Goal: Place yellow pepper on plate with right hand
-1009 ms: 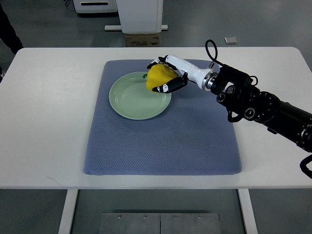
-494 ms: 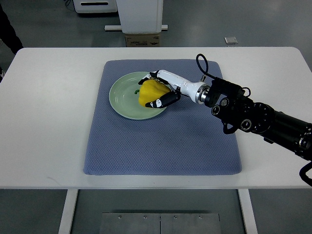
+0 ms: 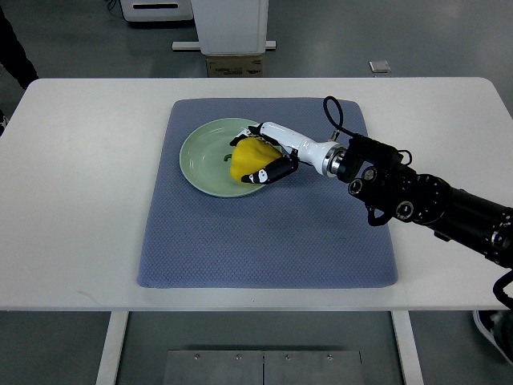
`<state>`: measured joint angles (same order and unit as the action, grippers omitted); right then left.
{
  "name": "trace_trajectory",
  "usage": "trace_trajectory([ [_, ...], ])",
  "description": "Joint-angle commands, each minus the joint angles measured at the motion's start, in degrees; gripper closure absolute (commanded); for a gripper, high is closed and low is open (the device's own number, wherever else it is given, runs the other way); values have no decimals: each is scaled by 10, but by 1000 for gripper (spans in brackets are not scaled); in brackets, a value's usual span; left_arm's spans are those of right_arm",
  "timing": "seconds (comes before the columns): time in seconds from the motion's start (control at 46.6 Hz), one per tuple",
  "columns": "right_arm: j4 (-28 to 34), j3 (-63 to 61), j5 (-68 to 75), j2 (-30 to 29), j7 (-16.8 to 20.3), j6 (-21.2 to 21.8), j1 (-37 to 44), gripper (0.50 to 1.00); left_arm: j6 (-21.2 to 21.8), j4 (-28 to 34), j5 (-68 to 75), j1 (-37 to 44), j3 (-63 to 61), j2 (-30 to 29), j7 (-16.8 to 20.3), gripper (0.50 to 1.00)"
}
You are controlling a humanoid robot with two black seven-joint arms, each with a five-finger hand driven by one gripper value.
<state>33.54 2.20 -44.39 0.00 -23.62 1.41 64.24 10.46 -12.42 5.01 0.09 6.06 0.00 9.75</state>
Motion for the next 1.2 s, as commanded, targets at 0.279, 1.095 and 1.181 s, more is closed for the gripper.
trace_trajectory([
  [0.279, 2, -5, 1, 0, 0, 0, 0, 500, 1, 0, 0, 0, 0, 0, 0, 500],
  [1.095, 2, -38, 7, 0, 2, 9, 1, 502, 0, 0, 0, 0, 0, 0, 0, 500],
  [1.181, 2, -39, 18, 2, 0, 9, 2, 502, 0, 0, 0, 0, 0, 0, 0, 500],
])
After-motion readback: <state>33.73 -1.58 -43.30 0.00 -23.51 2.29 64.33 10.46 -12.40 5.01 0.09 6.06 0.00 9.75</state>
